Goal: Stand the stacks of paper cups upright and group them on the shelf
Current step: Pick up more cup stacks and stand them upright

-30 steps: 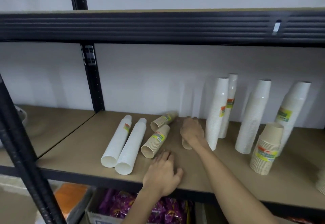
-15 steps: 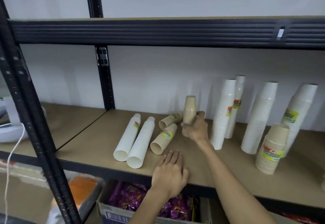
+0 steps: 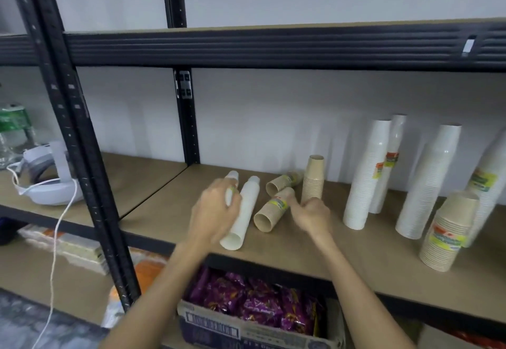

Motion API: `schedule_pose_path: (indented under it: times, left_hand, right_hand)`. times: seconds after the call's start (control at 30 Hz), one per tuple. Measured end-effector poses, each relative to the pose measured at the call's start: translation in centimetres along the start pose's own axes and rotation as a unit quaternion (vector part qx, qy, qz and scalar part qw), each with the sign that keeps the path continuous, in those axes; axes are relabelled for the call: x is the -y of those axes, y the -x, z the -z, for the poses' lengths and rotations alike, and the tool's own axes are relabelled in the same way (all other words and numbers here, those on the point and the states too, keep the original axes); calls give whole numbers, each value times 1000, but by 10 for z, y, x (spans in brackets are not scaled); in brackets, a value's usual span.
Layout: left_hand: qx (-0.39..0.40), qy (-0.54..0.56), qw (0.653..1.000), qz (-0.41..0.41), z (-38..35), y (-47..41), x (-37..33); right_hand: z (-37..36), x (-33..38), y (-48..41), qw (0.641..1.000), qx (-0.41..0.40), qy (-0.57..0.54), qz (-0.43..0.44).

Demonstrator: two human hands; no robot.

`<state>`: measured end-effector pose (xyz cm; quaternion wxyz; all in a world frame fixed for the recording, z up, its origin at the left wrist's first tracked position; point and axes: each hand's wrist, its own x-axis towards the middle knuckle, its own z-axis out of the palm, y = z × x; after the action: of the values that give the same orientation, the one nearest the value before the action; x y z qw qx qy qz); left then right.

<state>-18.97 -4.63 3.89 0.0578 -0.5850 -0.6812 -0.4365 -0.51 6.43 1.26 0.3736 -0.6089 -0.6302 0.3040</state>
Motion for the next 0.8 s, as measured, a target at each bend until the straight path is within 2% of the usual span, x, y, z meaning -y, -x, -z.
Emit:
schedule_pose_path:
  times: [0.07, 0.17, 0.23, 0.3, 0.37, 0.43, 0.5, 0.7, 0.8]
  left_hand:
    - [2, -9, 996, 86, 14, -21, 43]
    - [78, -10, 977, 196, 8, -29, 99]
    - [154, -46, 966, 204, -8, -21, 126]
    - [197, -124, 960, 157, -22, -15, 142]
    - [213, -179, 952, 124, -29, -17, 149]
    - [224, -199, 947, 116, -31, -19, 150]
    - [222, -208, 946, 113, -33, -18, 152]
    - [224, -210, 945, 114, -33, -15, 153]
    - [243, -215, 938, 120, -32, -17, 151]
  right_hand:
    - [-13, 15, 2, 991, 116, 32, -66]
    - [-25, 23, -2, 983, 158, 20, -93]
    - [-21, 20, -3, 976, 187, -30, -112]
    - [-8, 13, 1, 970, 212, -62, -105]
    - [8, 2, 5, 984, 172, -36, -20]
    - [22, -9, 9, 995, 52, 1, 91]
    - [25, -26, 8, 988, -45, -9, 149]
    - [4, -54, 6, 992, -36, -2, 117]
    - [4, -45, 28, 988, -114, -38, 96]
